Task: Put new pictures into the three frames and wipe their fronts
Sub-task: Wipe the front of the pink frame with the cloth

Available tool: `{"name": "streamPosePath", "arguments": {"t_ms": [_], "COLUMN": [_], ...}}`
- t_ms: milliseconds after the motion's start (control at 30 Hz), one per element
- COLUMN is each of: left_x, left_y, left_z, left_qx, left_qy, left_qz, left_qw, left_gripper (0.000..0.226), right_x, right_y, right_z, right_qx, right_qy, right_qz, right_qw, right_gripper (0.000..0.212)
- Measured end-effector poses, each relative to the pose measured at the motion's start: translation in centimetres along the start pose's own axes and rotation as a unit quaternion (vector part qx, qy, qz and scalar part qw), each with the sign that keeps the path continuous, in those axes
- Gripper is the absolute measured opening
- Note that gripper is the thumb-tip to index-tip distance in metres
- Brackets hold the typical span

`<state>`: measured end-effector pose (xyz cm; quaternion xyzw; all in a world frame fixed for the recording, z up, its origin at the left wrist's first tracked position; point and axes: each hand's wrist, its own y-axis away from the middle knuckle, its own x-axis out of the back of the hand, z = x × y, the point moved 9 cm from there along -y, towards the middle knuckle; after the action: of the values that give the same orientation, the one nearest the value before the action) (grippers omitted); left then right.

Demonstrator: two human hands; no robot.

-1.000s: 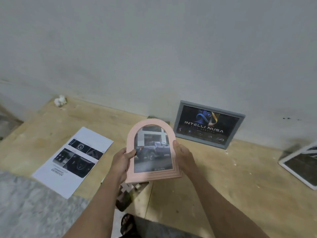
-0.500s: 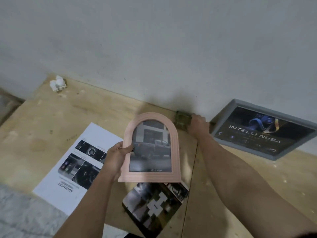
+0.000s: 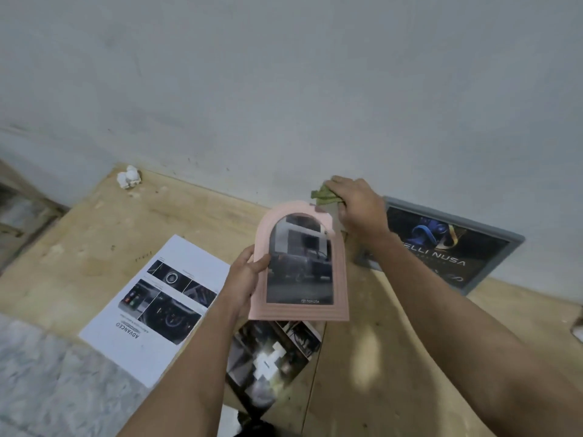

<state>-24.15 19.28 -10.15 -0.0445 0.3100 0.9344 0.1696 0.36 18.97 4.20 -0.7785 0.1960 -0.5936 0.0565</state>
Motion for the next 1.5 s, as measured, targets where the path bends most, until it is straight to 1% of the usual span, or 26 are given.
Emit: {"name": "streamPosePath", "arguments": {"t_ms": [67,133,200,267,433,500,567,600,633,700,733,767,800,867,933,1000,1100,1167,1233,1300,1333,1367,1400,1433,1467,1500], "left_x": [-3.4,-5.1,-6.1,-6.7,-9.8,-11.0,-12.0,-12.5,-13.3,-15.2,-16.4,-17.5,-18.7,-20.7,-21.6,-21.0,-18.7,-17.4,-17.2,-17.8,-18.4,-19.1,-20.0,-21.1,-22.2,-23.4], "left_y": [2.2,3.6,5.3,6.7,10.1,11.3,12.3,12.7,13.2,14.1,14.7,15.2,15.9,17.0,17.9,18.0,17.6,17.6,17.7,18.0,18.4,18.8,19.2,19.6,20.2,20.7], "left_z": [0.7,1.3,1.1,0.6,-1.0,-1.5,-2.0,-2.1,-2.0,-1.3,-0.7,-0.3,0.3,1.4,2.7,3.7,3.5,2.7,2.2,2.2,2.5,2.8,3.1,3.4,3.8,4.1], "left_qx": [-0.025,-0.047,-0.057,-0.063,-0.067,-0.074,-0.077,-0.077,-0.079,-0.087,-0.095,-0.101,-0.111,-0.135,-0.156,-0.166,-0.164,-0.164,-0.166,-0.163,-0.164,-0.164,-0.163,-0.165,-0.17,-0.173], "left_qy": [-0.003,0.006,0.055,0.099,0.116,0.1,0.091,0.092,0.093,0.086,0.081,0.075,0.067,0.054,0.068,0.087,0.09,0.072,0.06,0.057,0.053,0.048,0.046,0.045,0.044,0.048], "left_qz": [-0.02,-0.016,0.007,0.027,0.029,0.024,0.014,0.006,-0.01,-0.041,-0.057,-0.076,-0.092,-0.115,-0.115,-0.101,-0.077,-0.056,-0.056,-0.074,-0.082,-0.09,-0.103,-0.123,-0.141,-0.16], "left_qw": [0.999,0.999,0.997,0.993,0.991,0.992,0.993,0.993,0.992,0.992,0.991,0.989,0.987,0.983,0.979,0.977,0.979,0.982,0.983,0.982,0.982,0.981,0.98,0.977,0.974,0.971], "left_gripper": [0.025,0.027,0.027,0.026,0.025,0.026,0.025,0.025,0.024,0.021,0.021,0.021,0.023,0.024,0.023,0.023,0.024,0.024,0.024,0.024,0.024,0.024,0.024,0.023,0.023,0.023], "right_x": [1.2,0.8,2.1,4.1,5.9,6.8,9.5,11.5,14.2,20.5,23.4,25.3,26.2,25.2,23.1,20.5,16.3,15.5,16.7,20.3,22.5,25.3,27.5,28.8,29.3,29.0], "right_y": [1.6,3.8,6.9,10.3,19.8,22.4,23.3,22.9,22.1,20.0,19.0,18.0,17.2,15.9,16.2,18.2,22.5,24.7,25.2,24.0,22.8,21.4,19.9,18.6,17.6,16.9], "right_z": [-2.5,-2.6,-0.9,0.4,1.5,2.7,4.3,5.1,6.0,7.8,8.2,7.9,7.3,5.8,3.7,1.2,-2.1,-2.5,-2.8,-2.5,-1.5,-0.1,1.0,2.1,2.8,2.7], "right_qx": [0.112,0.15,0.135,0.115,0.059,-0.003,-0.088,-0.127,-0.16,-0.202,-0.195,-0.171,-0.139,-0.078,-0.023,0.028,0.102,0.111,0.1,0.046,0.017,-0.005,-0.01,-0.01,-0.017,-0.014], "right_qy": [0.085,0.144,0.148,0.128,0.065,-0.024,-0.148,-0.201,-0.238,-0.259,-0.241,-0.217,-0.19,-0.128,-0.103,-0.136,-0.166,-0.169,-0.179,-0.252,-0.273,-0.263,-0.209,-0.157,-0.12,-0.103], "right_qz": [-0.029,-0.068,-0.075,-0.087,-0.182,-0.23,-0.265,-0.247,-0.197,-0.03,0.051,0.098,0.114,0.084,0.052,0.015,-0.082,-0.131,-0.159,-0.108,-0.047,0.039,0.11,0.154,0.165,0.151], "right_qw": [0.99,0.976,0.977,0.981,0.979,0.973,0.949,0.939,0.938,0.944,0.949,0.956,0.965,0.985,0.993,0.99,0.977,0.97,0.966,0.961,0.961,0.964,0.972,0.976,0.979,0.983], "right_gripper": [0.042,0.053,0.057,0.054,0.039,0.045,0.049,0.045,0.042,0.042,0.042,0.044,0.048,0.06,0.066,0.068,0.062,0.056,0.059,0.061,0.059,0.059,0.062,0.065,0.066,0.067]}}
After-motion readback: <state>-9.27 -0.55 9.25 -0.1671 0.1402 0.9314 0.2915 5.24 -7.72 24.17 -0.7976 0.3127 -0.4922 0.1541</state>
